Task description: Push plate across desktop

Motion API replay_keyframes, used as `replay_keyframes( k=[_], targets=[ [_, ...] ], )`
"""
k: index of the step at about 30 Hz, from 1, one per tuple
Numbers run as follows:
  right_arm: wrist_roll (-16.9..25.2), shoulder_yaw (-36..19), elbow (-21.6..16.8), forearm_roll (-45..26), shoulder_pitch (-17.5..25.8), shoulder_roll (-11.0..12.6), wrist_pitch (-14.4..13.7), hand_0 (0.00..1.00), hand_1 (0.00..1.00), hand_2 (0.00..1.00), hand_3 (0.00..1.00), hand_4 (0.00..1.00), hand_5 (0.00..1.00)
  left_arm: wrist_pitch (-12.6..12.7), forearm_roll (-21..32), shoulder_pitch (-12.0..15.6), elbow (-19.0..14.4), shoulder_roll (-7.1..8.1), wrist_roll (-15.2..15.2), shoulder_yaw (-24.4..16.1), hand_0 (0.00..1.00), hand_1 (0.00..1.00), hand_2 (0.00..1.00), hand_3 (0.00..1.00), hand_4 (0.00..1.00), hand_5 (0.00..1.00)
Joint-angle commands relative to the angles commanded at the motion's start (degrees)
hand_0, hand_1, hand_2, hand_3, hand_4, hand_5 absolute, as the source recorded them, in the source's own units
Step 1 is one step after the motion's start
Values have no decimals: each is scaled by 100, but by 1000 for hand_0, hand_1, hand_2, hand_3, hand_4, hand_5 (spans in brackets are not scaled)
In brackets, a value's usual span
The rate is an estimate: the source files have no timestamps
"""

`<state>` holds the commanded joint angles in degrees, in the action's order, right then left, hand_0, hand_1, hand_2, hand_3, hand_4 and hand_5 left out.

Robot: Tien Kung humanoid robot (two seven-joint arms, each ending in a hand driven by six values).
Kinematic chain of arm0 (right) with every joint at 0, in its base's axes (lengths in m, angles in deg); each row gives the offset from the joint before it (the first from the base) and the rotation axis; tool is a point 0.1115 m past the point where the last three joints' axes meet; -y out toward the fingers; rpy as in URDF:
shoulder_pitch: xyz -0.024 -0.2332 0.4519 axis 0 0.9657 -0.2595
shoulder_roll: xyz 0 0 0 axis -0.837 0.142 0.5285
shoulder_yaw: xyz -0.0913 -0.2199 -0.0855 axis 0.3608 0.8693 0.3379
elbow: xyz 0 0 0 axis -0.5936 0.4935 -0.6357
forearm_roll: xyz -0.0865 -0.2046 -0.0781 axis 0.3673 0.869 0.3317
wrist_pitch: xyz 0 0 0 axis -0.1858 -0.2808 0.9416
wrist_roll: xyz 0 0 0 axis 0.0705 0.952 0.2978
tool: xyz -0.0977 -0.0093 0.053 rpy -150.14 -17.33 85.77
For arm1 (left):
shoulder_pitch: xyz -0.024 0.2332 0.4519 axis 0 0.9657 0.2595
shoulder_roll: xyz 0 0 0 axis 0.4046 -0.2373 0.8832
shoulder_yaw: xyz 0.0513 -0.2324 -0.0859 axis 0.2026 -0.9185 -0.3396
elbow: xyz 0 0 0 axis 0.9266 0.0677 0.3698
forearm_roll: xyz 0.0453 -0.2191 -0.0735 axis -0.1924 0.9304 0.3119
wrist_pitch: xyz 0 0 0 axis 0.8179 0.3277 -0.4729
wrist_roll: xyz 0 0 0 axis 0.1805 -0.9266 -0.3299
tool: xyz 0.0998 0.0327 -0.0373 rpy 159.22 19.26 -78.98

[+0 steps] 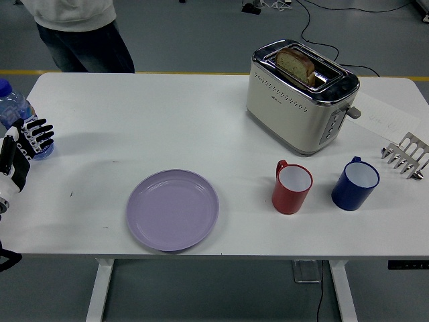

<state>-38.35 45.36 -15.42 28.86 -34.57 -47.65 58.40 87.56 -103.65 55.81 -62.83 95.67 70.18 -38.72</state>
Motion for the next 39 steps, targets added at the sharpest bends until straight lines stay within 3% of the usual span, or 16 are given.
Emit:
replay_keyframes(
  k=[12, 39],
  targets=[
    [48, 73, -1, -145, -54, 14, 33, 597, 554, 668, 620, 396, 517, 181, 244, -27, -64, 19, -119, -38, 717, 689, 662, 659, 527, 998],
    [49, 103, 21, -189, -135, 9, 98, 597, 553, 667, 619, 395, 517, 195, 273, -146, -302, 20, -151, -40, 714, 685, 661, 657, 520, 998]
  ],
)
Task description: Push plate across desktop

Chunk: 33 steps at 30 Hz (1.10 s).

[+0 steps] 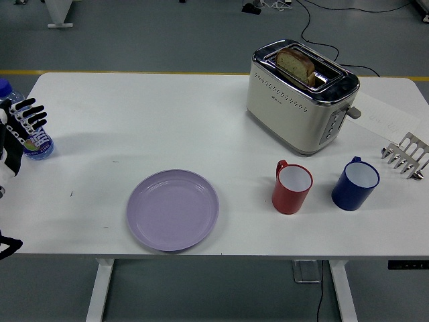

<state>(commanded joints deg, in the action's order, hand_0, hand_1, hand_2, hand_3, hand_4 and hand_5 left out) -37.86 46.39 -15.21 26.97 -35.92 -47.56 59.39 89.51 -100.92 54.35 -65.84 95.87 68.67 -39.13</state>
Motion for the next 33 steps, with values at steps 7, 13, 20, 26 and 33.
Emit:
replay_keyframes(
  k=[7, 13, 20, 26, 33],
  targets=[
    [-21, -26, 4, 41, 2, 1, 16, 596, 552, 668, 619, 394, 517, 25, 57, 11, -21, 8, -49, -16, 714, 686, 660, 655, 519, 998],
    [-15, -12, 7, 36, 2, 8, 23, 596, 553, 668, 619, 394, 517, 27, 56, 2, -13, 10, -59, -29, 715, 687, 660, 655, 518, 998],
    [6, 14, 6, -12, -7, 8, 21, 596, 553, 668, 619, 394, 516, 15, 38, -7, 22, 16, -37, -28, 722, 689, 661, 654, 519, 998],
    [8, -1, 5, -6, -5, 3, 4, 596, 552, 667, 618, 394, 517, 15, 40, -1, 87, 16, -28, -17, 722, 689, 661, 654, 519, 998],
    [14, -12, 2, -2, 11, 1, -17, 596, 552, 667, 619, 394, 518, -59, 15, 21, 126, 16, 100, -50, 719, 690, 664, 655, 520, 998]
  ],
)
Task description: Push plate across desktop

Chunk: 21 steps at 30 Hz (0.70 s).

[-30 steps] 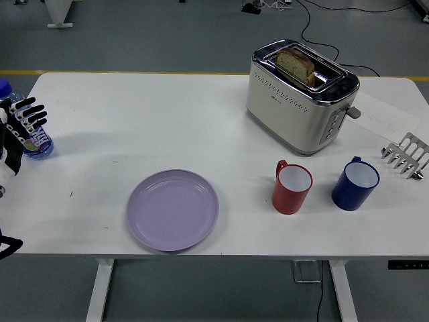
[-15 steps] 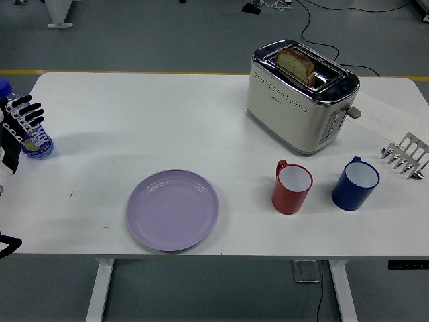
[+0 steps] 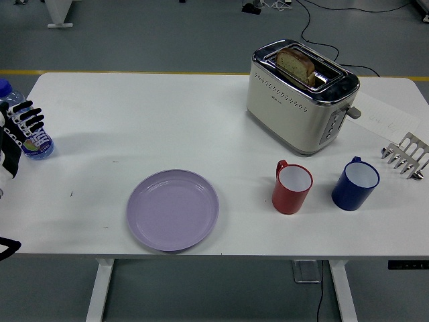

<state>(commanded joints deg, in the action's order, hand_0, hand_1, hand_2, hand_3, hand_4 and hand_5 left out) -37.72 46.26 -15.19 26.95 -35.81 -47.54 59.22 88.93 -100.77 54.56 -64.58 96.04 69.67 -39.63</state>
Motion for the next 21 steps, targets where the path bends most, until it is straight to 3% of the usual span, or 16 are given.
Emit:
replay_keyframes(
  k=[10, 21],
  targets=[
    [0, -24, 2, 21, 16, -5, -12, 596, 552, 667, 618, 394, 517, -155, -137, 2, -3, 16, 352, -41, 716, 707, 675, 659, 518, 998],
    [3, -38, 8, 46, 30, -5, -14, 596, 551, 667, 618, 393, 519, -154, -194, 52, 7, -3, 414, -13, 707, 718, 687, 668, 524, 998]
  ],
)
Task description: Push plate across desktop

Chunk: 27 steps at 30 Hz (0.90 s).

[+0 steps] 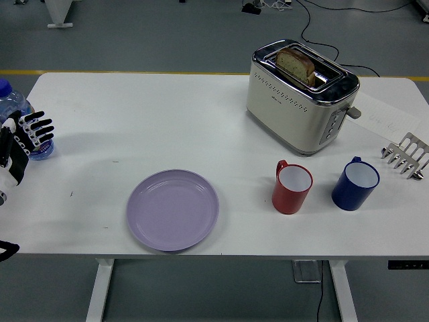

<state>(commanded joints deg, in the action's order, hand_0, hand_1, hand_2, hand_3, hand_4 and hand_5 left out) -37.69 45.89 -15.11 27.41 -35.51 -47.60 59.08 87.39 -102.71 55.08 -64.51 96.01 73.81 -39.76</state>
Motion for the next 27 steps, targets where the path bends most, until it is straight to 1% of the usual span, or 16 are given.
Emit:
replay_keyframes(
  k=[13, 27],
  targets=[
    [5, -16, 9, 9, -83, -1, -1, 596, 551, 666, 618, 393, 518, 82, 50, -21, 38, -9, -94, -2, 699, 714, 685, 672, 528, 998],
    [25, 26, 20, -31, -130, 20, 27, 596, 550, 665, 616, 392, 518, 81, 48, -24, 30, -7, -107, -41, 692, 713, 688, 676, 542, 998]
  ],
)
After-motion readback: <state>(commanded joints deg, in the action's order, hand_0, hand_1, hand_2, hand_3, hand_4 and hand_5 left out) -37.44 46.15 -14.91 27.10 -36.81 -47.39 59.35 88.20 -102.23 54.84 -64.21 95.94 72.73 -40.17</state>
